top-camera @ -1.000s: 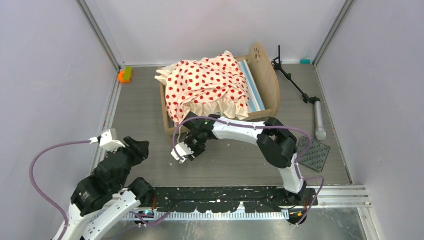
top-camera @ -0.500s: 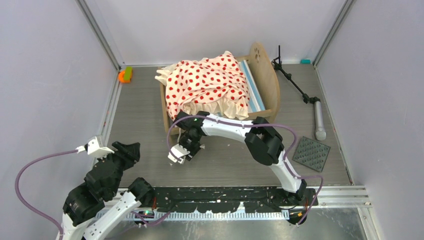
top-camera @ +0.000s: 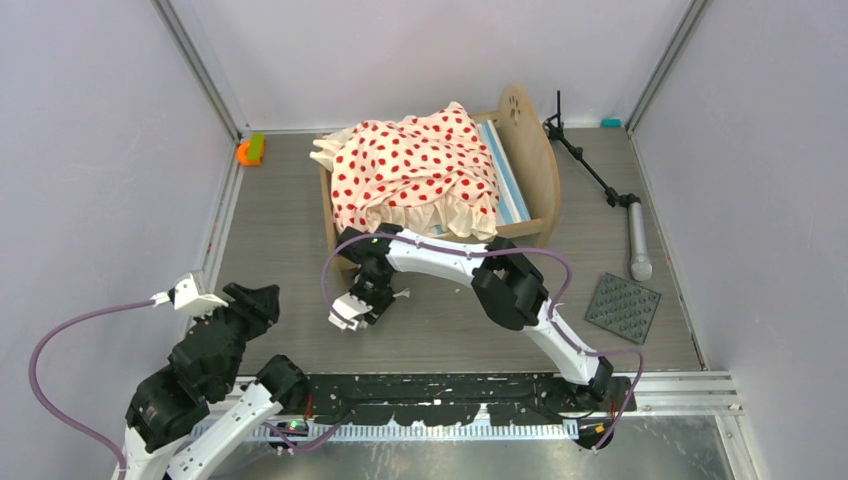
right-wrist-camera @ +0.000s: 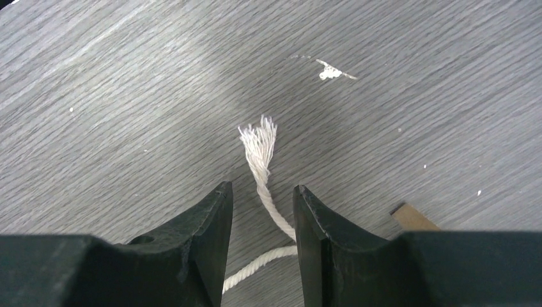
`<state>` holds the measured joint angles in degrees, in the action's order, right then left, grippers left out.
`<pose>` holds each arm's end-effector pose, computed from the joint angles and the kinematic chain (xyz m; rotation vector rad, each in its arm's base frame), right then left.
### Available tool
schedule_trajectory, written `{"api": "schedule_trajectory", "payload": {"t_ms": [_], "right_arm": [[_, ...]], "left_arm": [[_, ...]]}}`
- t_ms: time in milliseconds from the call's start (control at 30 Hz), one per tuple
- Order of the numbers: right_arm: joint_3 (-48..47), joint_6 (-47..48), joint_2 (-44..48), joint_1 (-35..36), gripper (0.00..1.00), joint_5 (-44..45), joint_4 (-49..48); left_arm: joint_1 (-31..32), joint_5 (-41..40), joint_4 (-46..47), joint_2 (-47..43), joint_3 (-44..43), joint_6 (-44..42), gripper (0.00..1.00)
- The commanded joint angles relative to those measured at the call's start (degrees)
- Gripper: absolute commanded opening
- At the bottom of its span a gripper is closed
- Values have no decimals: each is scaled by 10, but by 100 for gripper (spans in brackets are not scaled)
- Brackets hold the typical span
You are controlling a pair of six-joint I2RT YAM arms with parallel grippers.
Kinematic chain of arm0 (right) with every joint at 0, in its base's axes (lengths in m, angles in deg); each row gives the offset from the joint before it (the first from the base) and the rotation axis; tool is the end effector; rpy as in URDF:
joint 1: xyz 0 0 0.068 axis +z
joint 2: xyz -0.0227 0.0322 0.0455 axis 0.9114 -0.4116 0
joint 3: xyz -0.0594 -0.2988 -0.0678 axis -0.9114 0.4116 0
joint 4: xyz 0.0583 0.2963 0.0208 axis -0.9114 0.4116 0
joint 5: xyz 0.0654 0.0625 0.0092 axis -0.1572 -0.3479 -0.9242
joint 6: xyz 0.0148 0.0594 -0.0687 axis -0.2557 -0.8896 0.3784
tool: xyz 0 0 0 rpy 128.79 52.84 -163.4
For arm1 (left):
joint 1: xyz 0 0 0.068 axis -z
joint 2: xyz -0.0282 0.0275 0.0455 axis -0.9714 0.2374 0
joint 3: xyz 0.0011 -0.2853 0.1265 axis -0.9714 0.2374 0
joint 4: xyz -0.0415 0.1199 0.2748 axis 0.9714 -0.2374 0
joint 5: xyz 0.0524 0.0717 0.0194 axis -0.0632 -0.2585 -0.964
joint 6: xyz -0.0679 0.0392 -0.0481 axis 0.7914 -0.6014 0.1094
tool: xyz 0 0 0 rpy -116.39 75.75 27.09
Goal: Set up the pet bed
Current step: Tie the ropes to the bed frame.
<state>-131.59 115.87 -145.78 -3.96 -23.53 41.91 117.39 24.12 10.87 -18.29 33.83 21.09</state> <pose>0.2210 0.5013 0.1427 -2.6726 0.6322 0.6817 0.0521 0.0273 0.3363 -0.5812 1.7550 -0.3929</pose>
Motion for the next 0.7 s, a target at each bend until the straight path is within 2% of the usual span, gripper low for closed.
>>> {"api": "schedule_trajectory", "payload": {"t_ms": [0,333,667], "right_arm": [[-67,19,-29,4,44,4,75],[-118,21,-74,8,44,54,128],[-110,13,-82,13,41,77,93]], "left_arm": [[-2,-17,-4,-4,-8,6,51],[-3,-19,-4,-8,-7,6,51],[-2,-22,-5,-11,-7,7,51]]}}
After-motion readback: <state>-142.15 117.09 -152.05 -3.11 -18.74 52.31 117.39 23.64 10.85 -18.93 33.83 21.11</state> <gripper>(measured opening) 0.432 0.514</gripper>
